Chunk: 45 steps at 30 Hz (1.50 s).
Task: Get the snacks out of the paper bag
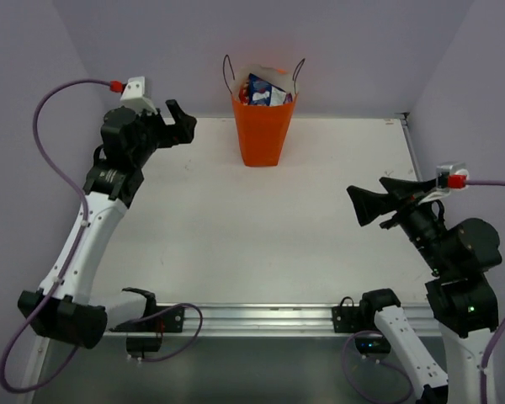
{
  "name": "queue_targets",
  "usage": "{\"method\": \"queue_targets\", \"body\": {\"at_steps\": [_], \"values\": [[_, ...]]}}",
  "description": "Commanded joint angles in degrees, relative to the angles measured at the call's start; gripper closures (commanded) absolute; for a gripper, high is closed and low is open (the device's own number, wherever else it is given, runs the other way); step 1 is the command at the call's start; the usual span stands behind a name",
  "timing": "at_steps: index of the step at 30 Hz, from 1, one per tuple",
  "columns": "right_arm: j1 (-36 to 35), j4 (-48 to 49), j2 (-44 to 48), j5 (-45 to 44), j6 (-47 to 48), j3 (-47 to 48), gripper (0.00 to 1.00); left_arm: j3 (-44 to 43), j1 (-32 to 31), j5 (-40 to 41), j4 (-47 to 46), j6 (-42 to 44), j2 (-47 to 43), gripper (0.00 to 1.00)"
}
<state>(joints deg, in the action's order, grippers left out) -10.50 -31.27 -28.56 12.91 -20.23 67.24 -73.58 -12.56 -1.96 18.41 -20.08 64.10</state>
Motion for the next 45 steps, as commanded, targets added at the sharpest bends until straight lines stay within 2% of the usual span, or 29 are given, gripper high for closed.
{"method": "queue_targets", "body": {"at_steps": [1,6,14,20,23,28,29,31,32,34,35,36,37,43,45], "values": [[0.04,4.63,-2.29,7.74,-2.18,-2.29,0.01,-6.30,-0.62,-2.18,-12.43,-6.46,7.07,0.00],[-0.04,4.81,-4.49,9.51,-1.48,-3.25,0.01,-14.82,-2.29,1.25,-21.30,-5.60,21.49,0.00],[-0.04,5.51,-5.28,9.68,-0.34,-5.54,0.01,-35.28,-7.74,8.28,-22.20,0.12,44.06,0.05],[-0.04,5.95,-5.20,10.12,-0.43,-6.95,0.01,-46.63,-9.15,14.08,-19.04,3.64,55.94,0.15],[-0.04,6.39,-4.93,9.86,-0.25,-8.18,0.01,-48.50,-9.68,16.02,-14.73,3.90,58.85,0.26],[0.04,7.01,-4.58,9.24,-0.25,-9.67,0.01,-49.46,-10.73,16.46,-12.01,4.26,61.06,0.41],[-0.04,7.01,-4.40,9.15,-0.16,-9.94,0.01,-49.55,-10.73,16.46,-10.78,4.08,61.58,0.48],[0.04,7.27,-3.88,8.80,-0.16,-10.29,0.01,-49.55,-10.82,16.02,-9.63,3.56,61.76,0.57],[0.04,7.36,-3.70,8.63,-0.08,-10.55,0.01,-49.47,-10.91,15.32,-8.93,3.12,61.59,0.66],[0.04,7.62,-3.09,8.45,0.01,-10.90,0.01,-48.94,-10.91,14.79,-8.75,2.76,61.15,0.79],[-0.04,7.62,-3.00,8.36,0.10,-10.99,0.01,-48.94,-10.91,14.53,-8.22,2.24,60.45,0.91],[0.04,7.71,-2.74,8.28,0.10,-11.17,0.01,-49.03,-10.91,13.57,-7.96,2.06,60.10,0.97],[0.04,7.71,-2.65,8.28,0.10,-11.08,0.01,-49.11,-10.91,12.95,-7.52,1.71,59.48,1.00],[0.04,7.01,-1.86,8.19,0.80,-10.55,0.01,-48.50,-10.91,7.85,-1.38,0.74,51.50,1.00],[-0.04,6.40,-1.59,7.66,1.07,-10.29,0.01,-45.19,-10.91,5.58,1.70,0.65,46.77,1.00]]}}
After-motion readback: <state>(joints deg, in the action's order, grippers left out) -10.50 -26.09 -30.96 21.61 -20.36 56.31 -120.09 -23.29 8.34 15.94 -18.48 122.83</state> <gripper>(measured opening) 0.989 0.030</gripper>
